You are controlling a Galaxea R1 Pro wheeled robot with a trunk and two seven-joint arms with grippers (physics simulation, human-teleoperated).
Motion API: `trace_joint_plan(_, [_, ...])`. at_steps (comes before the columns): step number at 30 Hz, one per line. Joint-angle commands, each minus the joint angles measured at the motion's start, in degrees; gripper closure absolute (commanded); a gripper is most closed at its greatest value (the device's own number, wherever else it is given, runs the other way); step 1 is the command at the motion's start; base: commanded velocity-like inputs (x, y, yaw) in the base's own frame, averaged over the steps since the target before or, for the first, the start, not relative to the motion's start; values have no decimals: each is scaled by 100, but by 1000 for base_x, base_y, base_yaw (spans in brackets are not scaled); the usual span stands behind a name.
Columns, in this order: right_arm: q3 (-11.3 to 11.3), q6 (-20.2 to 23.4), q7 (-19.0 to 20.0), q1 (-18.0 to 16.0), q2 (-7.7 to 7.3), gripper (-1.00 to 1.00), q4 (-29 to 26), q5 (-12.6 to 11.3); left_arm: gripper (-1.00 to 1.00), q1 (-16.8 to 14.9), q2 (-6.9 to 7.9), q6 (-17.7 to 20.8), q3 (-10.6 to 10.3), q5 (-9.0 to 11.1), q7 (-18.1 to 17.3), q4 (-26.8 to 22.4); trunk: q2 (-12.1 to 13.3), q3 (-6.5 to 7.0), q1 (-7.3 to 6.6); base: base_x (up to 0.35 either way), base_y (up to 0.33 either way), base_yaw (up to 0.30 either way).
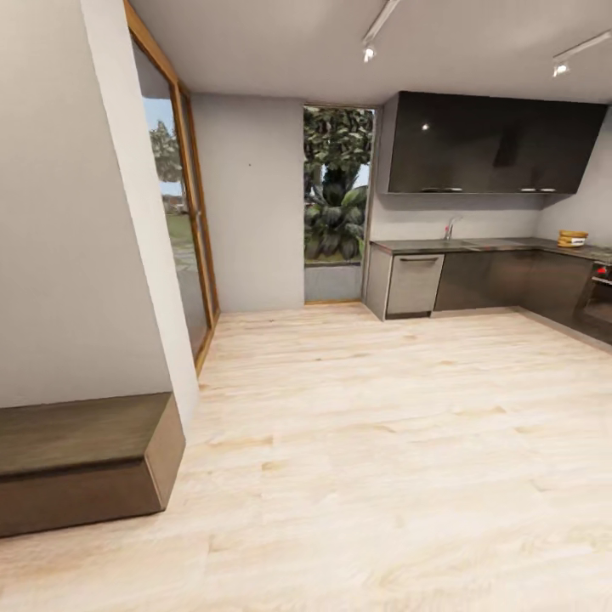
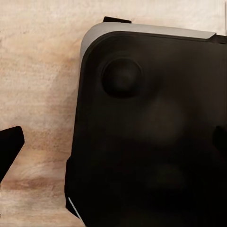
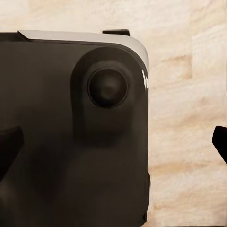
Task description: In the kitchen, take the popcorn bag from the countertop, put it into the microwave, and heat it until the popcorn is cooked so the cooked popcorn ends up inside the bag.
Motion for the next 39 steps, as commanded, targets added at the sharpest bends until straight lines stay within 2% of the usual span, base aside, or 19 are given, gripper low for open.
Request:
trace_joint_plan(1, [-6, -26, -2, -5, -10, -100, 8, -12, -100, 1, 32, -13, 5, 70, 10, -4, -3, -5, 0, 0, 0, -242])
trace_joint_plan(15, [-15, -27, -5, -5, -25, -100, 13, -25, -100, 1, 102, -14, 5, 77, 4, 5, -3, -5, 0, 0, 0, -242])
trace_joint_plan(26, [-15, -27, -9, -5, -24, -100, 13, -25, -100, 1, 83, -21, -45, 36, -9, -3, -3, -5, 0, 0, 0, -242])
trace_joint_plan(39, [-15, -27, -6, -5, -22, -100, 13, -25, -100, 1, 65, 11, -10, 66, 2, -4, -3, -5, 0, 0, 0, -242])
